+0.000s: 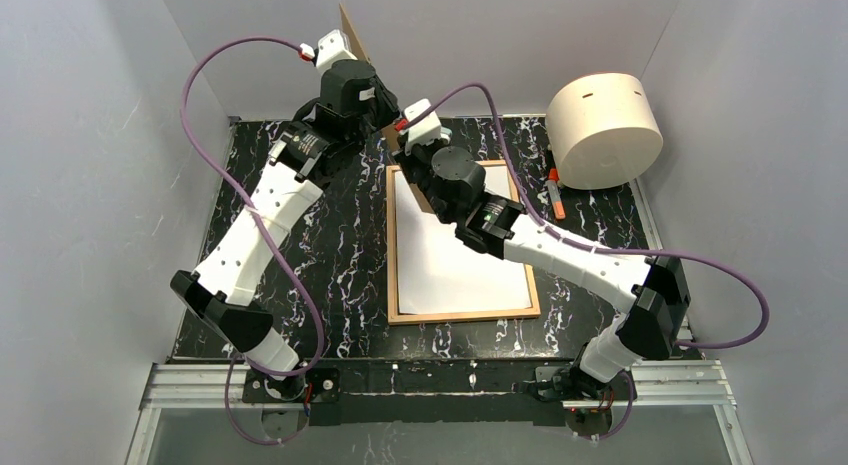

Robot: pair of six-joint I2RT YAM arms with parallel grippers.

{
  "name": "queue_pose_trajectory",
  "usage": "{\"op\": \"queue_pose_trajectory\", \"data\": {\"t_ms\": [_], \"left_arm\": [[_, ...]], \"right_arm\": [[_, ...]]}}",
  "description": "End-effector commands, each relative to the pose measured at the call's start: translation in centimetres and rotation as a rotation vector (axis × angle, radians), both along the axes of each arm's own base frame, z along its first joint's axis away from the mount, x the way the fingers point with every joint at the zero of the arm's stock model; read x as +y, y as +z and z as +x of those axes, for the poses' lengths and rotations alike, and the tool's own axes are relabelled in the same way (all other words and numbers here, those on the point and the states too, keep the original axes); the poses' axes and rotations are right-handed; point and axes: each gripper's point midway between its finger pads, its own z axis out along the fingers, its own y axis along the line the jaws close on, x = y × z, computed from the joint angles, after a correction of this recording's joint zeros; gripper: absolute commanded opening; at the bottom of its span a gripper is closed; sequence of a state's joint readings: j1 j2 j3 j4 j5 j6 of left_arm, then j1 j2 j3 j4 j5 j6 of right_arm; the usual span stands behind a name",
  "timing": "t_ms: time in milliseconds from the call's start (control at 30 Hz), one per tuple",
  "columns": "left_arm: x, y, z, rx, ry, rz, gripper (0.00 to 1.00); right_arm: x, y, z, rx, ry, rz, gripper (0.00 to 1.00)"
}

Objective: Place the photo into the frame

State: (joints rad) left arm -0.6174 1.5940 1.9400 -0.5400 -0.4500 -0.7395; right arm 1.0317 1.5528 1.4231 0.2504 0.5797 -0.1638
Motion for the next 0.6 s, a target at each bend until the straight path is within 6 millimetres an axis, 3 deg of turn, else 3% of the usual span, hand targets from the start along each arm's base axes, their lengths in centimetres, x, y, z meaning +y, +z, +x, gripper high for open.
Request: {"op": "queue_pose_trajectory", "data": {"t_ms": [0,67,233,400,500,533,567], "left_arm": [[1.1,0.8,-1.0,0.005,0.018,0.040,0.26],[1.5,0.5,-1.3,0.025,0.025,0.054,0.34],[1.5,-0.5,-1.6,0.057,0.022,0.062,0.35],[1.5,0.0,-1.6,0.059,0.022,0.057,0.09],[1.7,1.2,-1.8,0.024,0.019,0.049,0.00],[2.0,1.8,-2.0,0.005,0.019,0.047,0.00],[2.1,2.4,-2.1,-0.015,0.016,0.042,0.00]], "right_arm": [[0.4,8.6,-2.6,-0.181,0.073,0.221,0.01],[0.6,8.9,-2.9,-0.190,0.078,0.224,0.01],[0.9,9.3,-3.1,-0.205,0.086,0.230,0.01],[1.1,9.0,-3.1,-0.192,0.089,0.231,0.01],[1.2,8.6,-3.0,-0.161,0.089,0.235,0.01],[1.2,8.4,-3.0,-0.150,0.087,0.229,0.10],[1.2,8.3,-3.0,-0.139,0.089,0.227,0.26]]}}
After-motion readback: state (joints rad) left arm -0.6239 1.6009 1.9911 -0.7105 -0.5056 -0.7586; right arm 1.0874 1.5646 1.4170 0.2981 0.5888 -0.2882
